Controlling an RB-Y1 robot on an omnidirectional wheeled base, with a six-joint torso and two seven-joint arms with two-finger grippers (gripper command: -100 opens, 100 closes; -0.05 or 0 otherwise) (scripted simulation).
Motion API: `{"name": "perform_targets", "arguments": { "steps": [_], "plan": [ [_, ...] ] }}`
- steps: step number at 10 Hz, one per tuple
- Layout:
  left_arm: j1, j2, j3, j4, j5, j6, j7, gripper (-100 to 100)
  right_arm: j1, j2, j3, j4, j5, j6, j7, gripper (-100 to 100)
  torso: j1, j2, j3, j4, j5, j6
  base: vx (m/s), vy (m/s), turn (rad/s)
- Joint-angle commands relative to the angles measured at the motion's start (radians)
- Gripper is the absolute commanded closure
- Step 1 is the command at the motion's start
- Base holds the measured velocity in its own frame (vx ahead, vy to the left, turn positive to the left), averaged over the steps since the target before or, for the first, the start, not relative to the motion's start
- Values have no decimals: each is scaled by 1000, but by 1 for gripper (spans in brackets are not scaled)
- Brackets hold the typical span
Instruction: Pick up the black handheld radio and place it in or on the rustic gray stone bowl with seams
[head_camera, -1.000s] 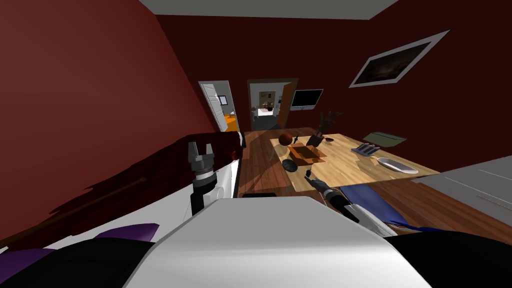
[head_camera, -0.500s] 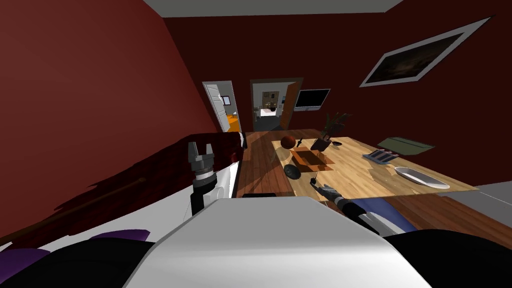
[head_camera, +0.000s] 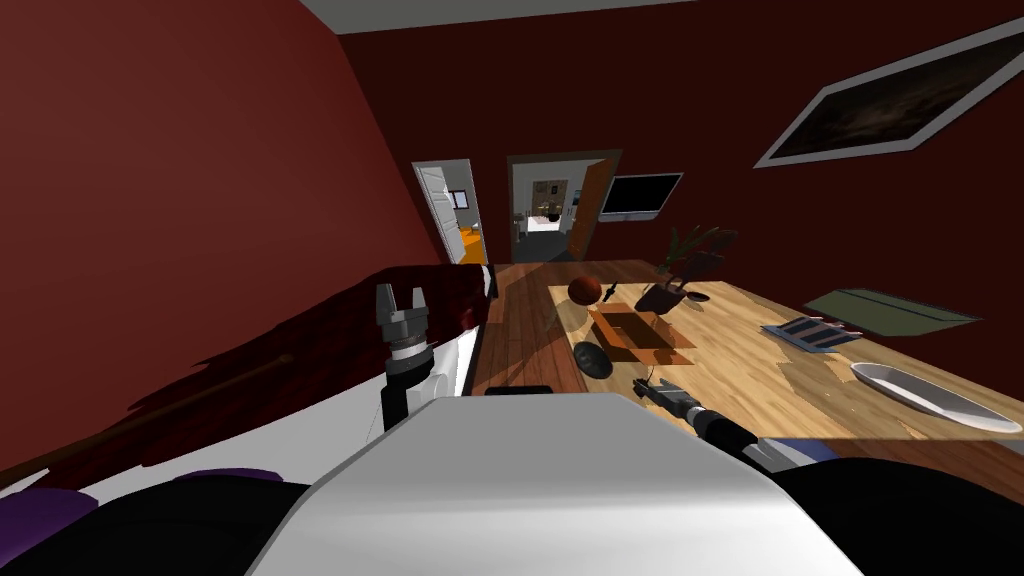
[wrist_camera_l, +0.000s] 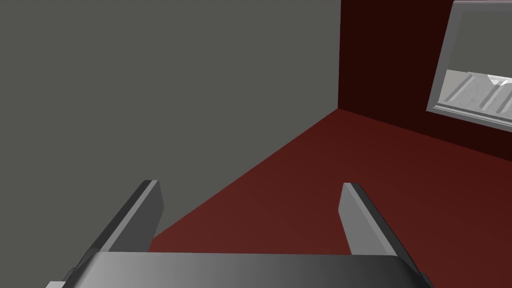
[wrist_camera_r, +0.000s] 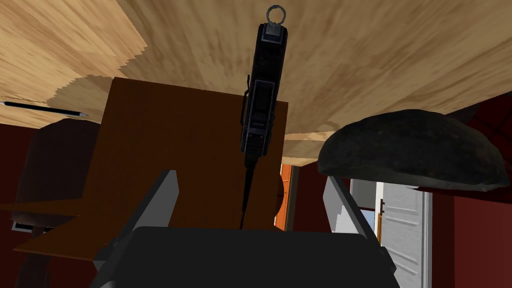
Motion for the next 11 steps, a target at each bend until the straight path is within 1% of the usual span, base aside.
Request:
{"name": "perform_targets", "arguments": {
  "steps": [1, 2, 3, 4, 5, 9, 10, 11],
  "plan": [
    [0, 0, 0, 0, 0, 0, 0, 0, 0, 0, 0, 0, 0, 0, 0, 0, 0, 0, 0, 0, 0, 0, 11, -3, -2],
    [0, 0, 0, 0, 0, 0, 0, 0, -31, 28, 11, 29, 2, 10, 18, -100, 1, 3, 2, 1, 0, 0, 15, -29, 90],
    [0, 0, 0, 0, 0, 0, 0, 0, -45, 40, 15, 41, 3, 15, 25, -100, -1, 4, 2, 1, 0, 0, 18, -51, 108],
    [0, 0, 0, 0, 0, 0, 0, 0, -32, 32, 11, 28, 2, 10, 18, -100, -2, 4, 2, 1, -1, 0, 9, -24, 24],
    [0, 0, 0, 0, 0, 0, 0, 0, -34, 33, 12, 30, 3, 12, 20, 100, -1, 5, 3, 1, 0, 0, 0, 0, 0],
    [0, 0, 0, 0, 0, 0, 0, 0, -35, 33, 11, 28, 1, 10, 19, 100, 0, 4, 2, 0, 0, 0, 0, 0, 0],
    [0, 0, 0, 0, 0, 0, 0, 0, -35, 33, 11, 28, 1, 10, 18, 0, 1, 4, 2, 0, 0, 0, 0, 0, 0],
    [0, 0, 0, 0, 0, 0, 0, 0, -5, 4, 1, 4, 0, 1, 3, 100, 1, 4, 2, 0, 0, 0, -10, 34, -107]
  ]
}}
